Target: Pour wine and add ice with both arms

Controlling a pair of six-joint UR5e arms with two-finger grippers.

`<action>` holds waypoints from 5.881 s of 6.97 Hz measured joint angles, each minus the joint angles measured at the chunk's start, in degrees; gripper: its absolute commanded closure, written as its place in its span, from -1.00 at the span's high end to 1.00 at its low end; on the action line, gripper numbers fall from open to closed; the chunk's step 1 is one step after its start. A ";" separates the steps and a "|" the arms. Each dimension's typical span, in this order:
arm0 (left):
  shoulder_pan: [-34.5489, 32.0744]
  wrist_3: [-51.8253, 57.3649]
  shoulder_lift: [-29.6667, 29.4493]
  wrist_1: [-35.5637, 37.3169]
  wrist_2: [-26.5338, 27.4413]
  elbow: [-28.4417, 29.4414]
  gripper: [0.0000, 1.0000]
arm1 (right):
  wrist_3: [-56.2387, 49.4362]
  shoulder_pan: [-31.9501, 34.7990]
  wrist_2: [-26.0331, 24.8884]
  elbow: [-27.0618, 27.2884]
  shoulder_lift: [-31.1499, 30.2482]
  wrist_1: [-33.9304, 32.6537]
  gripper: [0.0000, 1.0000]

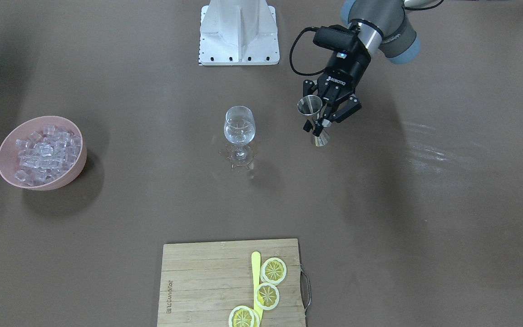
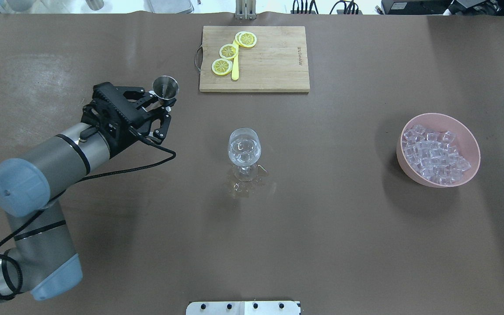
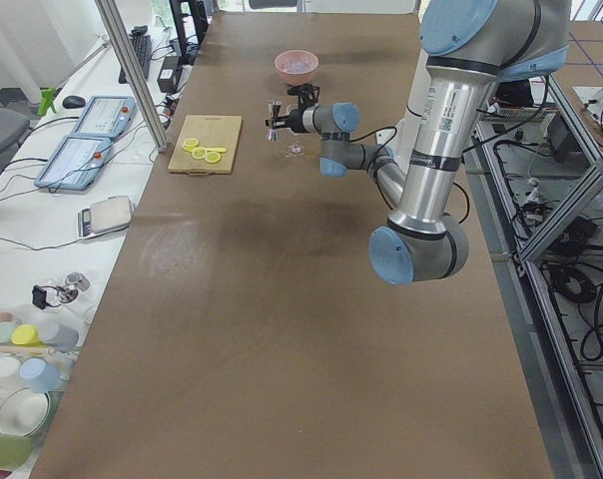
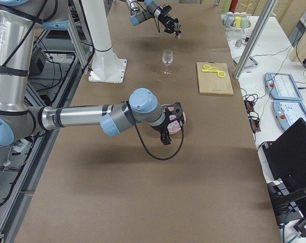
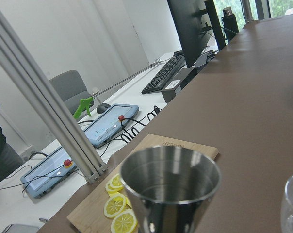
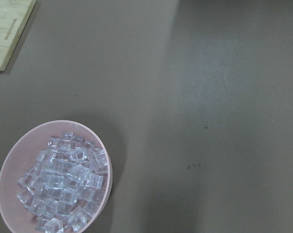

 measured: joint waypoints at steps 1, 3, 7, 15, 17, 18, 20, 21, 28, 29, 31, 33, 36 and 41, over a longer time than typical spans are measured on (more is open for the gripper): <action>-1.33 -7.18 3.15 -2.14 0.11 0.16 -1.00 | -0.02 0.00 -0.12 -0.61 0.17 -0.13 0.99; -2.36 -20.49 11.68 -9.66 0.24 1.30 -1.00 | -0.03 0.00 -0.67 -1.08 -0.15 -0.49 0.99; -3.83 -25.38 23.48 -31.02 0.51 12.36 -1.00 | -0.10 0.00 -0.98 -0.85 -0.12 -0.43 0.99; -13.45 -30.67 11.45 -24.46 0.24 28.16 -1.00 | -0.17 -0.46 -2.50 -0.96 0.22 -0.37 0.99; -13.82 -32.61 7.34 -21.68 0.14 30.87 -1.00 | -0.14 -0.49 -2.58 -0.97 0.14 -0.35 0.99; -13.82 -33.12 5.99 -21.04 0.14 32.23 -1.00 | -0.14 -0.49 -2.66 -0.97 0.06 -0.34 0.99; -13.80 -33.34 4.76 -20.60 0.21 34.38 -1.00 | -0.19 -0.54 -2.83 -0.97 -0.08 -0.35 0.99; -13.79 -33.47 4.39 -20.32 0.23 34.99 -1.00 | -0.20 -0.58 -2.85 -0.97 -0.10 -0.35 0.99; -13.69 -33.79 3.84 -19.70 -0.35 36.22 -1.00 | -0.22 -0.54 -2.86 -0.97 -0.43 -0.31 1.00; -13.69 -33.80 3.84 -19.72 -0.99 36.27 -1.00 | -0.28 -0.57 -2.86 -0.97 -0.58 -0.23 1.00; -13.69 -33.80 3.84 -19.68 -1.49 36.37 -0.26 | -0.36 -0.56 -2.84 -0.96 -0.71 -0.18 1.00; -13.58 -33.72 3.89 -19.71 -1.55 36.41 0.91 | -0.38 -0.53 -2.80 -0.85 -0.69 -0.11 1.00; -13.53 -33.34 4.03 -19.82 -1.64 36.19 0.94 | -0.34 -0.53 -2.84 -0.77 -0.63 -0.08 1.00; -13.80 -33.35 12.67 -20.83 -8.83 27.99 0.94 | -0.08 -1.72 -3.63 -0.61 0.53 -0.14 1.00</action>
